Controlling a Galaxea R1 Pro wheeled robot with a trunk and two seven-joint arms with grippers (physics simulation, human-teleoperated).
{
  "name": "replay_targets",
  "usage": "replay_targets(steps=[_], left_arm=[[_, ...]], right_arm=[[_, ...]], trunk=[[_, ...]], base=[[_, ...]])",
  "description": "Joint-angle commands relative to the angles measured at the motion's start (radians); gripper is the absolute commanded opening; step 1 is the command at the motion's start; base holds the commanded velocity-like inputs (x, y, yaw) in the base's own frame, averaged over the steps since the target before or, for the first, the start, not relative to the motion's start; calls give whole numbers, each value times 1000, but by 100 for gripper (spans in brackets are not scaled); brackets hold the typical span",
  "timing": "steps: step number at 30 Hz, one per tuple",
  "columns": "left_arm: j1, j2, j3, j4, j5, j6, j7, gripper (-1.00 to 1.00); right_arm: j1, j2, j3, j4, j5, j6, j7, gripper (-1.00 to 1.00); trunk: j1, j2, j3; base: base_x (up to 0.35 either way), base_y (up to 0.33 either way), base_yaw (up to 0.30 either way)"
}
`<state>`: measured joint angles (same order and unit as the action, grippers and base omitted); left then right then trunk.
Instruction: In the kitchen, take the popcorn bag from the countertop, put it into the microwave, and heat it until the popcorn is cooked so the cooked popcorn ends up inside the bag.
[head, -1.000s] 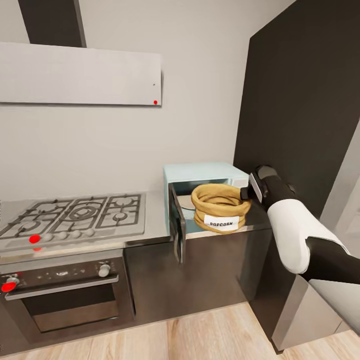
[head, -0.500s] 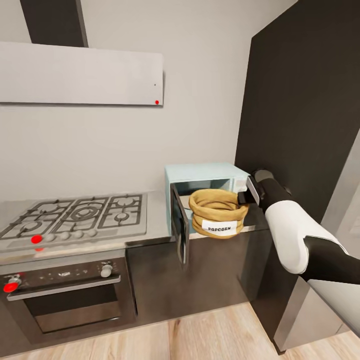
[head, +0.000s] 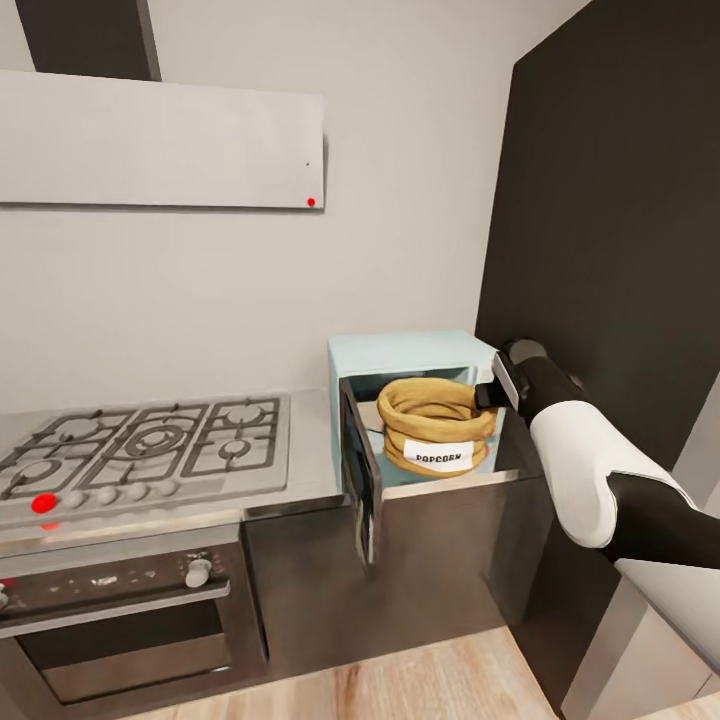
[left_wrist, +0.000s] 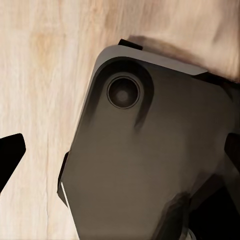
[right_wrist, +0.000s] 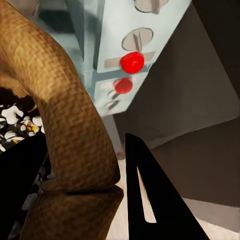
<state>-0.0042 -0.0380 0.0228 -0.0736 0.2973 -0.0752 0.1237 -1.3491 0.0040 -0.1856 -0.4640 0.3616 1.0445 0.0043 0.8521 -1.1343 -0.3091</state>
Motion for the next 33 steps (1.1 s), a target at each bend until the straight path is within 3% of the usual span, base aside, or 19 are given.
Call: replay_targets(steps=[1, 17, 33], left_arm=[[0, 0, 2, 0, 3, -3, 2, 100], [0, 0, 2, 0, 4, -3, 2, 100], [0, -1, 3, -2, 6, -3, 4, 100]], right_arm=[[-1, 1, -5, -1, 2, 3, 2, -100], [-1, 1, -5, -1, 0, 3, 2, -100], [-1, 2, -5, 11, 0, 3, 0, -100]], trunk=[[0, -1, -1], [0, -1, -1], [0, -1, -1]], base=[[198, 0, 0], [178, 0, 0], [9, 41, 0]])
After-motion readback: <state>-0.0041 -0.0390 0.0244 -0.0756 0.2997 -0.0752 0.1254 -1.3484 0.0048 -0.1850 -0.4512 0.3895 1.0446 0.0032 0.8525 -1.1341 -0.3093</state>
